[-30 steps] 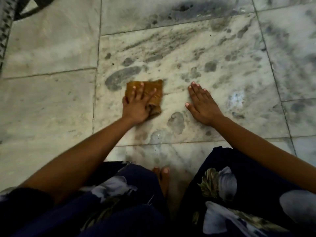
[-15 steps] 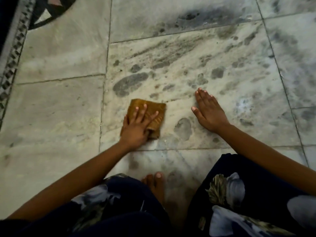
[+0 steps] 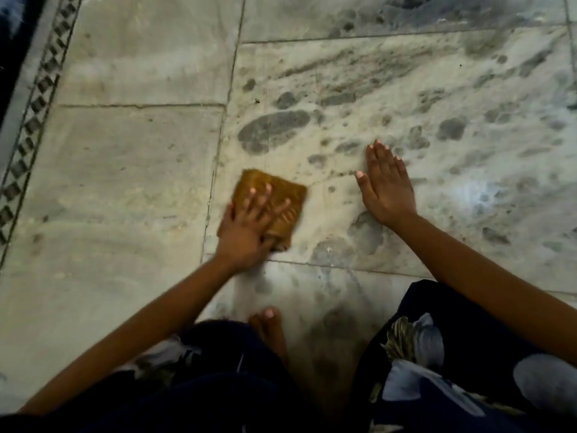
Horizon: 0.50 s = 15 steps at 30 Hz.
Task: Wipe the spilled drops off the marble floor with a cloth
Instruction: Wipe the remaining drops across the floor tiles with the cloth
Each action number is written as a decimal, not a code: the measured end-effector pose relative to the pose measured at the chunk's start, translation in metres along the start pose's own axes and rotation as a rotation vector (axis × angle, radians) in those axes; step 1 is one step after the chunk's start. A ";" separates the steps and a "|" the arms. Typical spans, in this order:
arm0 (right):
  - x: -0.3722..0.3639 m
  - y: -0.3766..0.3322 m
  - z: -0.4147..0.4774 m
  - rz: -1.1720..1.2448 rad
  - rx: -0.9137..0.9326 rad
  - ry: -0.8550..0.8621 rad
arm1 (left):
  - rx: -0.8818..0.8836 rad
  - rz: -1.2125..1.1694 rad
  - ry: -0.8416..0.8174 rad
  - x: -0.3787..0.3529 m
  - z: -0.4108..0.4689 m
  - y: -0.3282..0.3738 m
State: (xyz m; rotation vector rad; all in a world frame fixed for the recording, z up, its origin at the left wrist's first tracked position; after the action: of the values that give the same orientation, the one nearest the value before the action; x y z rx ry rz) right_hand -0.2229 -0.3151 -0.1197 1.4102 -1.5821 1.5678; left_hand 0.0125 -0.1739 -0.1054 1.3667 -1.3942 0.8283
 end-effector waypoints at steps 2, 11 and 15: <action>-0.002 -0.001 -0.001 -0.033 0.001 -0.004 | 0.170 -0.011 0.012 0.016 0.027 -0.032; -0.003 -0.003 -0.001 -0.074 -0.018 0.029 | -0.013 0.017 -0.053 0.019 0.061 0.037; -0.001 -0.004 0.000 -0.048 -0.018 -0.014 | -0.091 0.042 0.026 -0.002 0.000 0.022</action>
State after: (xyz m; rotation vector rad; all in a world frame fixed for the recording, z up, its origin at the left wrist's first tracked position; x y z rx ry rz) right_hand -0.2191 -0.3139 -0.1192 1.4417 -1.5549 1.5159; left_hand -0.0092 -0.1705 -0.1036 1.2578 -1.4275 0.7975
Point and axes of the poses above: each hand's wrist, its own z-axis towards the middle knuckle, its own x-axis out of the back of the hand, y = z × x, the point moved 4 cm from there along z, towards the middle knuckle, and after that the axes turned 6 degrees about -x, right-handed, at the moved point
